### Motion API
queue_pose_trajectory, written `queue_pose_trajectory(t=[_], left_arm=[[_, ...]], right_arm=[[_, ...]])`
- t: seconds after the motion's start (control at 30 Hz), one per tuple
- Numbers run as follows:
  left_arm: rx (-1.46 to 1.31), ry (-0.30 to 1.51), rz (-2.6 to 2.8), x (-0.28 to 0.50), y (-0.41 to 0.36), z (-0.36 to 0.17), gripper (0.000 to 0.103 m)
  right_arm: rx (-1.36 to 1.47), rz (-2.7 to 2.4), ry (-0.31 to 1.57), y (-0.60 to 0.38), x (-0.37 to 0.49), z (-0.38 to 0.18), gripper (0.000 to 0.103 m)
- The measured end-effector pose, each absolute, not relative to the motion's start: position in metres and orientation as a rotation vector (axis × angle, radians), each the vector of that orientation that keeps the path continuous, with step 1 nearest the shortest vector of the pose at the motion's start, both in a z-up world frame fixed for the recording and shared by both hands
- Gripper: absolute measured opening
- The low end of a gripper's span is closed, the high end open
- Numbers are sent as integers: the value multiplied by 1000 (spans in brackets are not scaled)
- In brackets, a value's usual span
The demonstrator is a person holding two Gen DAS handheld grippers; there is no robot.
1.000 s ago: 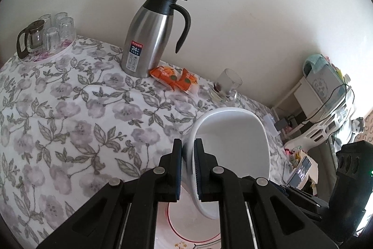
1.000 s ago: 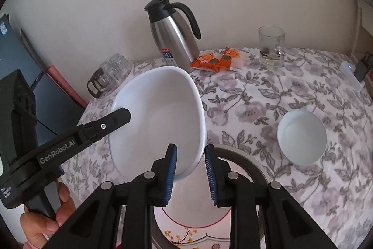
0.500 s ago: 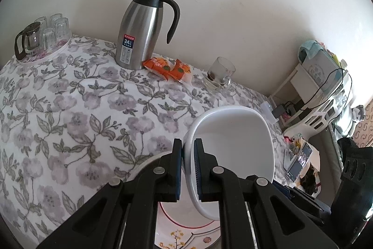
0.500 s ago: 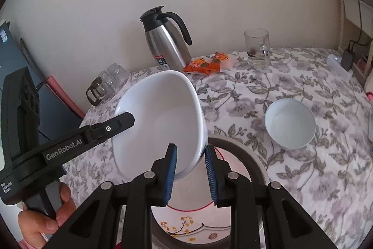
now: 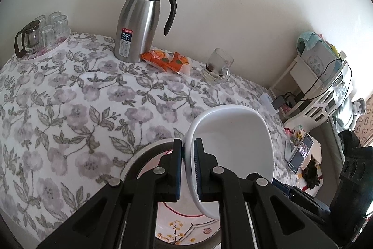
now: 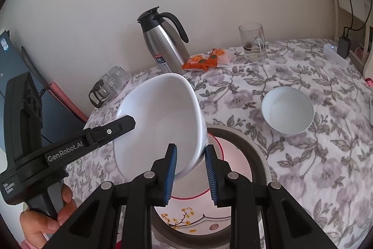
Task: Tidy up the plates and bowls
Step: 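Lower the white square bowl into the red-rimmed bowl with both tools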
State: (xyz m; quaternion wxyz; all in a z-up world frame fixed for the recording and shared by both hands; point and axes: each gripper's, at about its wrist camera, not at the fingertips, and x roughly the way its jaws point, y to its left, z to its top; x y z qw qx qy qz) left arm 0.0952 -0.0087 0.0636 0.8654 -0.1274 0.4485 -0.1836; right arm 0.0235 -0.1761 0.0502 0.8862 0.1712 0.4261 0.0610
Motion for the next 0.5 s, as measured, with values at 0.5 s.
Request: queue_pose_trajectory(t=[0.5], left_arm=[[-251, 995, -379, 92, -13, 50, 10]], right_arm=[[371, 125, 929, -180, 24, 42, 29]])
